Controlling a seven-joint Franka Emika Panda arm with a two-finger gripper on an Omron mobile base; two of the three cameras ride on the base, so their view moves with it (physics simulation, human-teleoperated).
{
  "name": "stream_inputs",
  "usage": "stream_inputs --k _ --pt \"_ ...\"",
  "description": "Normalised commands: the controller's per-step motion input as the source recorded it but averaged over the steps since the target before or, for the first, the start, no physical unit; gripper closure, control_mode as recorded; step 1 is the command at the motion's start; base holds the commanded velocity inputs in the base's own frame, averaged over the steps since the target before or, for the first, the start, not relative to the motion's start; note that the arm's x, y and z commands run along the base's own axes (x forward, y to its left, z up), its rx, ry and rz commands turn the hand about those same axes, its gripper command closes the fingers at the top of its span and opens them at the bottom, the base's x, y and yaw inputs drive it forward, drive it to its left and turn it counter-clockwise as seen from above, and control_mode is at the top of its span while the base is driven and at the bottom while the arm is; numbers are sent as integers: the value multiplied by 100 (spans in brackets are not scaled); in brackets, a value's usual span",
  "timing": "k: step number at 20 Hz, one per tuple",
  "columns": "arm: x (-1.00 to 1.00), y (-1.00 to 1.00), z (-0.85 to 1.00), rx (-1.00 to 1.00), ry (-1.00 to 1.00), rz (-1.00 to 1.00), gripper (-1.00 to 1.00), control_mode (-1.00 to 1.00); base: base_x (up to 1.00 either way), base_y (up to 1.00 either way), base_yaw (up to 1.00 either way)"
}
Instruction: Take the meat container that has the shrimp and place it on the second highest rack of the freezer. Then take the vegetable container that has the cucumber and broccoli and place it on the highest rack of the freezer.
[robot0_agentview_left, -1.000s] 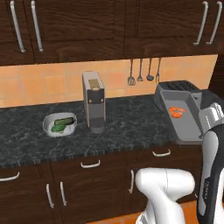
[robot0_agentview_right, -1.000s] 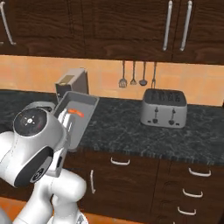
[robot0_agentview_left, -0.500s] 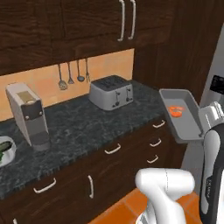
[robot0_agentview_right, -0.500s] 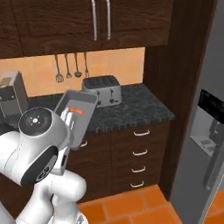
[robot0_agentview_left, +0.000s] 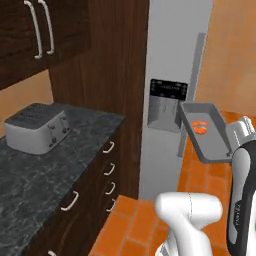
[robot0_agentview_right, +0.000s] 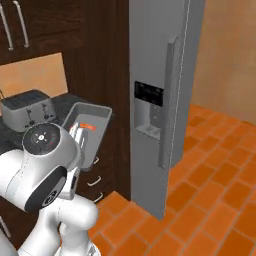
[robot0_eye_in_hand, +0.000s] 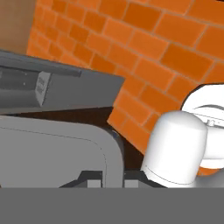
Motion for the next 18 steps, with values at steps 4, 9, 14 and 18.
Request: stream_inputs --k 4,9,14,18 --pt "0 0 0 0 0 0 100 100 5 -1 -89" --pt "0 0 0 0 0 0 100 100 35 -14 -66" --pt "0 0 0 0 0 0 100 100 93 -32 -28" --pt "0 0 0 0 0 0 100 100 100 -51 0"
